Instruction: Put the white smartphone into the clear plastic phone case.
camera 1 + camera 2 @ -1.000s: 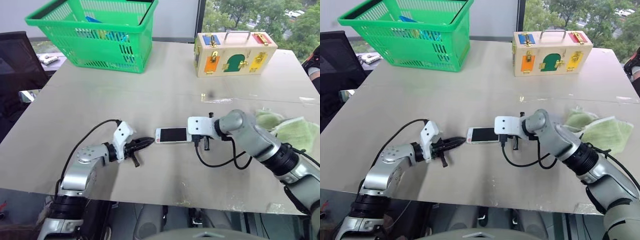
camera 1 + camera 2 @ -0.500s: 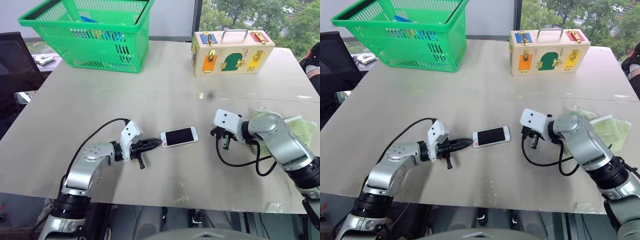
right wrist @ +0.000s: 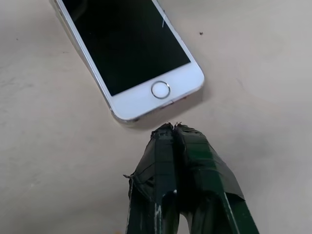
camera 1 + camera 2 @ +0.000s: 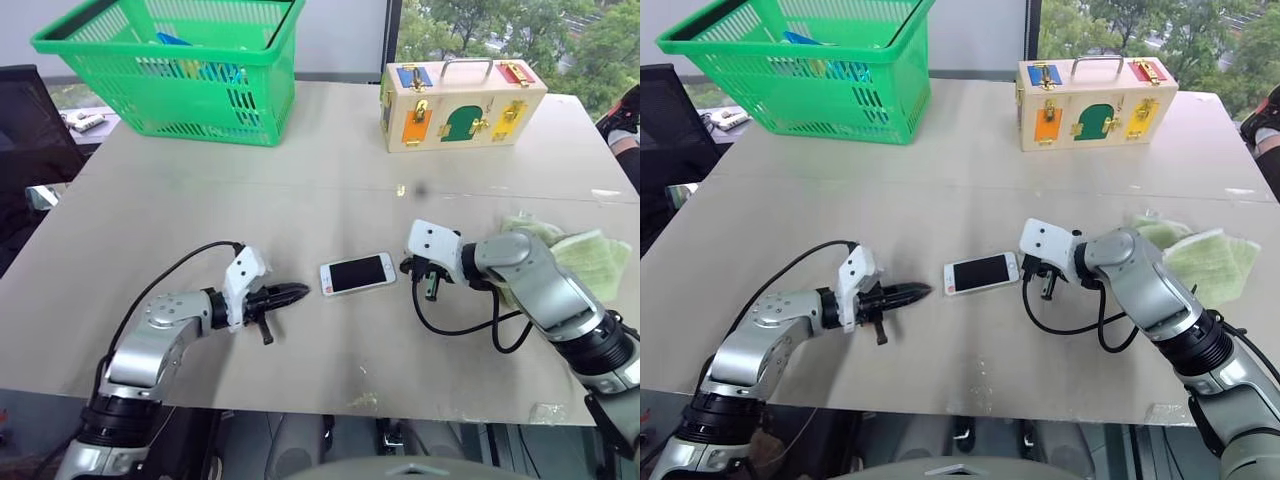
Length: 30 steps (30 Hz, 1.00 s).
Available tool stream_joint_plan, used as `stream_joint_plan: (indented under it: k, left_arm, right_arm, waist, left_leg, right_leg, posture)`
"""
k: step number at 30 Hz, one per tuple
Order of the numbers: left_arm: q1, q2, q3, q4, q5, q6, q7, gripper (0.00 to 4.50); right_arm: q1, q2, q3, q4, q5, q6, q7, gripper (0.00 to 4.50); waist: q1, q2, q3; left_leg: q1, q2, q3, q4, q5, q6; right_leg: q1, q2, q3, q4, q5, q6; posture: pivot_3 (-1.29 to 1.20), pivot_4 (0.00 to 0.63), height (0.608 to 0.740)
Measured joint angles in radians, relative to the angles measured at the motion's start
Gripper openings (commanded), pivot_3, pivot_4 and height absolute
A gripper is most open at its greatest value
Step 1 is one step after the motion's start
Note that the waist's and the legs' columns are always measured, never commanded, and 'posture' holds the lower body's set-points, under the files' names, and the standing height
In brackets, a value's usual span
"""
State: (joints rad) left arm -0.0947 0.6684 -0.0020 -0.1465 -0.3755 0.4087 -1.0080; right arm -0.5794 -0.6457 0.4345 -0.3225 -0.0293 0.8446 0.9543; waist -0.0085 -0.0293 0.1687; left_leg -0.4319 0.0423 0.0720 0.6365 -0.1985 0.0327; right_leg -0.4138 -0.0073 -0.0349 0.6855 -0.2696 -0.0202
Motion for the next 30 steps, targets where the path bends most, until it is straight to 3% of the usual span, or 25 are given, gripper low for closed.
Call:
stream_joint_plan:
  k: [14, 30]
  left_arm:
    - [-0.048, -0.002, -0.053, -0.003, 0.031, 0.026, 0.021, 0.09]
    - [-0.017, 0.005, -0.008, 0.031, 0.036, -0.022, 0.006, 0.09]
  right_arm:
    - [-0.026, 0.024, 0.060, 0.008, -0.002, -0.039, 0.025, 0.00]
    - [-0.037, 0.105, 0.034, 0.204, -0.015, -0.287, 0.051, 0.00]
  waist:
    - [-0.005, 0.000, 0.000]
    - [-0.016, 0.000, -0.001]
  left_leg:
    - [0.001, 0.000, 0.000, 0.000, 0.000, 0.000]
    - [0.010, 0.007, 0.006, 0.000, 0.001, -0.001]
  right_leg:
    - [0.000, 0.000, 0.000, 0.001, 0.000, 0.000]
    - [0.001, 0.004, 0.003, 0.010, 0.000, -0.001]
  posture:
    - [0.00, 0.150, 0.740]
    - [0.00, 0.150, 0.740]
